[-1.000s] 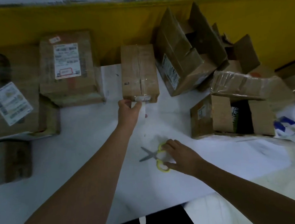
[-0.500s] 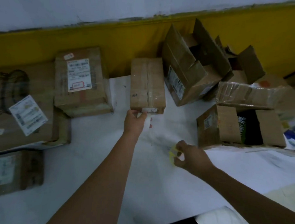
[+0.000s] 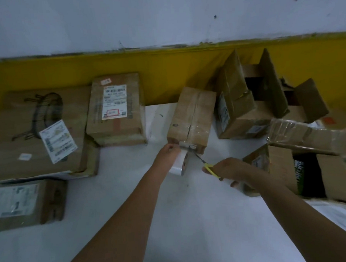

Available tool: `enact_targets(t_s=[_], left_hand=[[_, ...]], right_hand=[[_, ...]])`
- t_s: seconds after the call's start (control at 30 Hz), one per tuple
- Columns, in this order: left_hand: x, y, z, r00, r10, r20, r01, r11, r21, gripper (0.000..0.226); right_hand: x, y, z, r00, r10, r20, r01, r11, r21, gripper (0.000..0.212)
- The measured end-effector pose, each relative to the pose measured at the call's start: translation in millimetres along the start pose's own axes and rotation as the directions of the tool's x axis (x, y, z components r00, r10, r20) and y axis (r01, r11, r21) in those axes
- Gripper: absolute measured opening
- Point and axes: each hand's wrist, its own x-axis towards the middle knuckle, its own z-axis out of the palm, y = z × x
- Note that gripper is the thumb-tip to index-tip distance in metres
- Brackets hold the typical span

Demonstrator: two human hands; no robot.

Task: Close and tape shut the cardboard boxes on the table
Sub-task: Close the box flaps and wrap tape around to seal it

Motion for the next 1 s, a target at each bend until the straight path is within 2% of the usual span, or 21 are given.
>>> enact_targets(t_s=[0.1, 0.2, 0.33, 0.4, 0.5, 0.57, 0.63, 0.73, 0.83, 0.9, 0.93, 1.0], left_hand=[[-3.0, 2.1, -2.6, 0.999, -0.024, 0.033, 0.024, 1.000, -0.016, 0.023], [-2.3, 1.7, -6.5, 0.998, -0.010, 0.056, 0.010, 1.000, 0.010, 0.016], [-2.7, 1.2, -11.9, 0.995, 0.002, 0.100, -0.008, 0.998, 0.062, 0.022], [-4.1, 3.8, -12.6, 0.992, 0.012, 0.129, -0.021, 0.998, 0.066, 0.014], [-7.0, 7.1, -16.1, 0.985, -0.021, 0.171, 0.020, 1.000, 0.012, 0.016], [-9.3, 11.7, -19.4, 0.979, -0.055, 0.195, 0.055, 0.998, 0.003, 0.015], [-12.2, 17.1, -23.7, 0.975, -0.097, 0.198, 0.098, 0.995, 0.008, 0.015], [-26.7, 17.0, -31.4, 0.961, -0.192, 0.199, 0.181, 0.981, 0.073, 0.027], [-45.9, 7.4, -37.3, 0.961, -0.220, 0.165, 0.215, 0.975, 0.052, 0.026], [-59.9, 1.3, -41.4, 0.986, -0.155, 0.055, 0.154, 0.988, 0.015, 0.016], [-68.1, -3.2, -43.6, 0.993, -0.117, -0.007, 0.117, 0.993, -0.004, 0.013], [-90.3, -9.1, -45.7, 0.996, -0.062, -0.064, 0.057, 0.995, -0.076, 0.010]], right_hand=[[4.8, -18.3, -4.5, 0.995, 0.044, 0.085, -0.044, 0.999, -0.003, 0.063], [10.7, -33.4, -10.0, 0.990, 0.023, 0.137, -0.024, 1.000, 0.008, 0.059], [21.5, -45.5, -16.6, 0.984, 0.034, 0.174, -0.024, 0.998, -0.056, 0.056], [25.7, -48.9, -18.0, 0.981, 0.008, 0.192, 0.004, 0.998, -0.062, 0.054], [27.2, -48.3, -18.4, 0.978, -0.104, 0.181, 0.129, 0.983, -0.129, 0.033], [28.4, -43.5, -15.3, 0.965, -0.227, 0.130, 0.250, 0.947, -0.203, 0.027], [29.1, -36.7, -10.7, 0.945, -0.322, 0.061, 0.326, 0.902, -0.283, 0.026], [24.3, -29.5, -5.2, 0.911, -0.412, 0.003, 0.378, 0.833, -0.404, 0.037], [11.6, -24.4, 7.4, 0.921, -0.382, 0.071, 0.368, 0.797, -0.479, 0.036], [9.1, -11.7, 27.1, 0.935, -0.329, 0.134, 0.345, 0.752, -0.561, 0.044], [9.4, -1.7, 40.0, 0.948, -0.294, 0.123, 0.306, 0.735, -0.604, 0.047], [5.4, 16.3, 65.7, 0.980, -0.199, 0.006, 0.166, 0.799, -0.578, 0.046]])
